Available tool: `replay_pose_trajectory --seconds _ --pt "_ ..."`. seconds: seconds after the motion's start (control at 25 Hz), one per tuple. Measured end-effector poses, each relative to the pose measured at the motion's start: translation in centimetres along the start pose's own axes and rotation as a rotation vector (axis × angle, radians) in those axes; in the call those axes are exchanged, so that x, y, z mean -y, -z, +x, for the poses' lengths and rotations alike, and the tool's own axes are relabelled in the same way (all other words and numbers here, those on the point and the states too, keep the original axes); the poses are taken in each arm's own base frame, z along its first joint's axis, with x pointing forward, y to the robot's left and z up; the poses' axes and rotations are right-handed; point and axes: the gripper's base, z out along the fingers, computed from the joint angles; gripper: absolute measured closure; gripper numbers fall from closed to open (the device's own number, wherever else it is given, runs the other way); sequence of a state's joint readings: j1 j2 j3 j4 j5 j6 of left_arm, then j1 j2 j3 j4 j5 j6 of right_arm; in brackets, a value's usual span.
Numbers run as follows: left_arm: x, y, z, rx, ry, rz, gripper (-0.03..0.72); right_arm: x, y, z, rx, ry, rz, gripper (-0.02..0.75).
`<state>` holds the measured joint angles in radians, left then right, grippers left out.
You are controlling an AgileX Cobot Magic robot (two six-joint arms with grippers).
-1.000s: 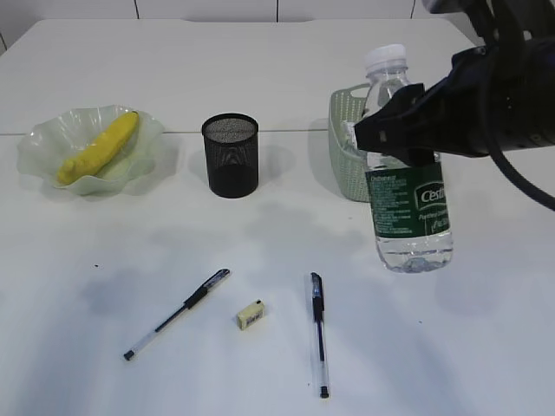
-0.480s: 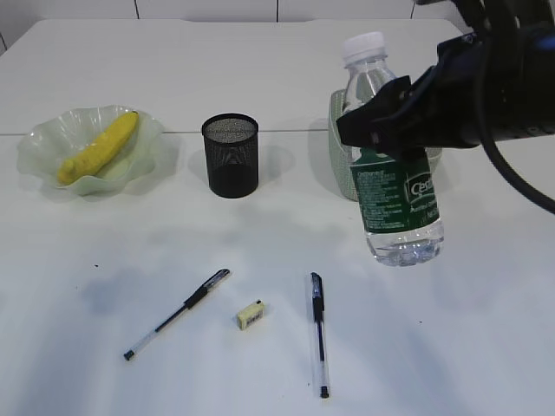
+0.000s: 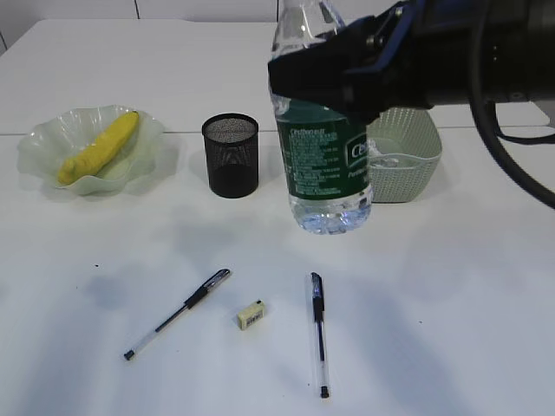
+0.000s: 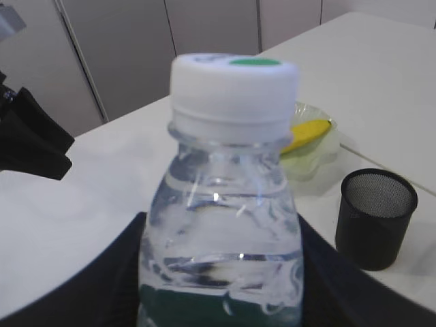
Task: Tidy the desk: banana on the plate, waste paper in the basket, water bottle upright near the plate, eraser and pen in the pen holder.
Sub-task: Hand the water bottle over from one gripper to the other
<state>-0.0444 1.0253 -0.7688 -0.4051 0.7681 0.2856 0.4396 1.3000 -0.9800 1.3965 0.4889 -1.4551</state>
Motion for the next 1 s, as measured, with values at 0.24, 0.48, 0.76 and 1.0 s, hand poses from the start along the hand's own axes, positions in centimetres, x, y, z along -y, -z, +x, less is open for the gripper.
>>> replay_pose_trajectory --seconds 0.24,0.48,0.76,1.0 --pt "-0.2 0.0 -0.8 0.090 -0.046 -0.026 0.202 -0.5 0.0 -0.5 0.051 -0.001 -0.050 0.357" --pt "0.2 0.2 -2.6 0.286 -0.159 -0.054 0.202 -0.8 0.1 -0.6 0.061 0.006 -0.082 0.357" --pt "2.2 0.0 -3.6 0.517 -0.235 -0.057 0.202 -0.8 0.1 -0.6 0.067 0.025 -0.082 0.357" --pt "3.9 -2.3 -0.7 0.538 -0.288 -0.009 0.201 -0.7 0.1 -0.9 0.095 0.038 -0.070 0.357"
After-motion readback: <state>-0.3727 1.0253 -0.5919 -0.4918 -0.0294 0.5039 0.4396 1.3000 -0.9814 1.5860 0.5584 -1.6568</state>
